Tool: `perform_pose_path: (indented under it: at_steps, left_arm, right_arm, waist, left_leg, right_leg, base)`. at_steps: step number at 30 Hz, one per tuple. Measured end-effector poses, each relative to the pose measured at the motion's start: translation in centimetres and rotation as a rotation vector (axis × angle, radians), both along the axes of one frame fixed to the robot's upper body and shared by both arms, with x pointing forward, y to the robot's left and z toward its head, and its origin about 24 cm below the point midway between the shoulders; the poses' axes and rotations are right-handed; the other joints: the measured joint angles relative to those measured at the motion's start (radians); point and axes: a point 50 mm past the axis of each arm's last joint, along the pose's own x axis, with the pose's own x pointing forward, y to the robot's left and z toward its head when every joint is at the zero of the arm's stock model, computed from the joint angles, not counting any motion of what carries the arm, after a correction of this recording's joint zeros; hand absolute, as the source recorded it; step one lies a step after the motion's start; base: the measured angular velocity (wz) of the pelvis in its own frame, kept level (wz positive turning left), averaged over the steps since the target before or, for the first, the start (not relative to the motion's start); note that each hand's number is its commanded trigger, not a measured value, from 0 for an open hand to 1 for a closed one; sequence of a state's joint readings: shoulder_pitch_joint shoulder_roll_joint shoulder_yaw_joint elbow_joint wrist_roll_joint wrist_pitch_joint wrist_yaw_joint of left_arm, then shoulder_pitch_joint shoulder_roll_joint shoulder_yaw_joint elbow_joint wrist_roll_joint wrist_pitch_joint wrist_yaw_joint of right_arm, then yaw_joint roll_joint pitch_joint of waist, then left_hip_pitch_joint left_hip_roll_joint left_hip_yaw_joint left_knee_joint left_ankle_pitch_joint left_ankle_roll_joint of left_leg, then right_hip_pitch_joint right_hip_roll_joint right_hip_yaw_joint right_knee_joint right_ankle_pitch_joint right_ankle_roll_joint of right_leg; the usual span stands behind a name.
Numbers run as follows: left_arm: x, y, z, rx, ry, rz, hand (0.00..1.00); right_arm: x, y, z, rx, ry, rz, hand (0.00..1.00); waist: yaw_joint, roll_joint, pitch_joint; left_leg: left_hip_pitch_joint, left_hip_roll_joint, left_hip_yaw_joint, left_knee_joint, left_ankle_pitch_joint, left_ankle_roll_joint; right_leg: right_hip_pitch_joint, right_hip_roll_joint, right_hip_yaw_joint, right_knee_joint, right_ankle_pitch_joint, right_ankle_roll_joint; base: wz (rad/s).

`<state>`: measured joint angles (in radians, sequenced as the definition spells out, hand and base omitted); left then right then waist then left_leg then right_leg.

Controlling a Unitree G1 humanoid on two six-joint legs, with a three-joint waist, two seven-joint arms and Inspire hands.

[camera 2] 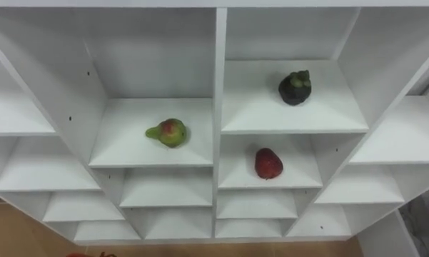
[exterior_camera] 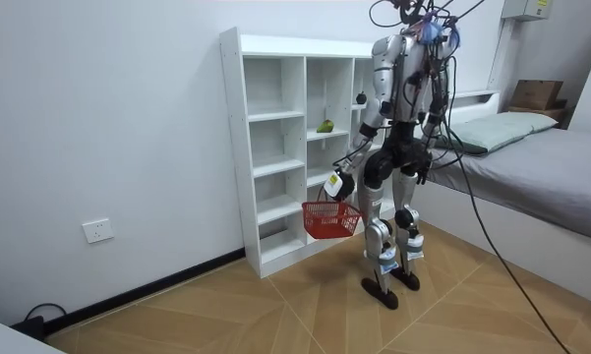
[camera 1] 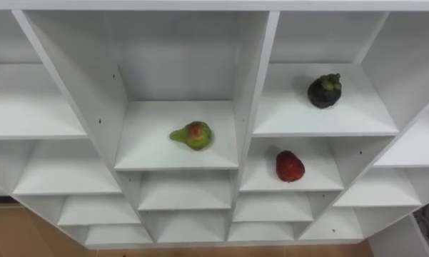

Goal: Collect fruits from the closet

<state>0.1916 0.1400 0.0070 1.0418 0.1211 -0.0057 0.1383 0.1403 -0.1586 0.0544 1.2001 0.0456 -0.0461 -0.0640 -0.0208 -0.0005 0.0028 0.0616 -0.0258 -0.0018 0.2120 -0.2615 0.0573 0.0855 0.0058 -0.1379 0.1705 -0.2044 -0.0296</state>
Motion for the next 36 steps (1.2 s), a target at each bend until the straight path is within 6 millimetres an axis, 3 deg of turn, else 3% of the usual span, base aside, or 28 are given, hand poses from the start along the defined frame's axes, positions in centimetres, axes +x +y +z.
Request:
perform_pose_path:
  at_steps: [11, 18, 26, 32, 36]
  left_arm:
    - [0.5, -0.1, 0.1, -0.004, -0.034, -0.006, 1.0]
    - [0.7, -0.3, 0.2, -0.005, -0.063, 0.001, 1.0]
    - [1.5, -0.6, 0.7, -0.004, -0.14, -0.032, 1.0]
    - [1.6, -1.3, 0.7, -0.019, -0.151, -0.066, 1.0]
    - [1.7, -1.6, 0.6, -0.037, -0.161, -0.06, 1.0]
  right_arm:
    - [0.5, 0.1, 0.1, -0.028, -0.052, -0.039, 0.0]
    - [2.4, 0.4, 1.4, -0.084, -0.219, -0.018, 0.0]
    - [6.4, 1.5, 5.7, -0.138, -0.543, 0.096, 0.0]
    - [8.3, 3.0, 8.7, -0.153, -0.726, 0.179, 0.0]
    - [10.2, 3.4, 12.2, -0.192, -0.919, 0.162, 0.0]
  waist:
    - [0.0, 0.004, -0.0037]
    - [-0.002, 0.004, -0.004]
    - [-0.007, 0.006, -0.0045]
    - [-0.005, 0.008, -0.0059]
    - [-0.004, 0.012, -0.007]
  left_leg:
    - [0.008, 0.0, 0.028, -0.008, 0.005, 0.003]
    - [0.012, 0.002, 0.041, -0.007, 0.005, 0.003]
    - [0.014, 0.002, 0.041, -0.01, 0.005, 0.003]
    - [0.003, 0.005, 0.054, -0.01, 0.006, 0.004]
    - [0.004, 0.004, 0.056, -0.011, 0.006, 0.004]
  right_leg:
    - [-0.002, -0.002, 0.02, -0.004, 0.002, 0.003]
    - [-0.004, -0.001, 0.025, -0.001, 0.002, 0.004]
    - [-0.002, 0.007, 0.026, 0.0, 0.005, 0.005]
    - [-0.02, 0.012, 0.048, 0.002, 0.01, 0.005]
    - [-0.02, 0.012, 0.054, 0.0, 0.01, 0.005]
  base:
    - [-0.05]
    - [-0.03]
    - [0.0]
    - [-0.08]
    - [-0.05]
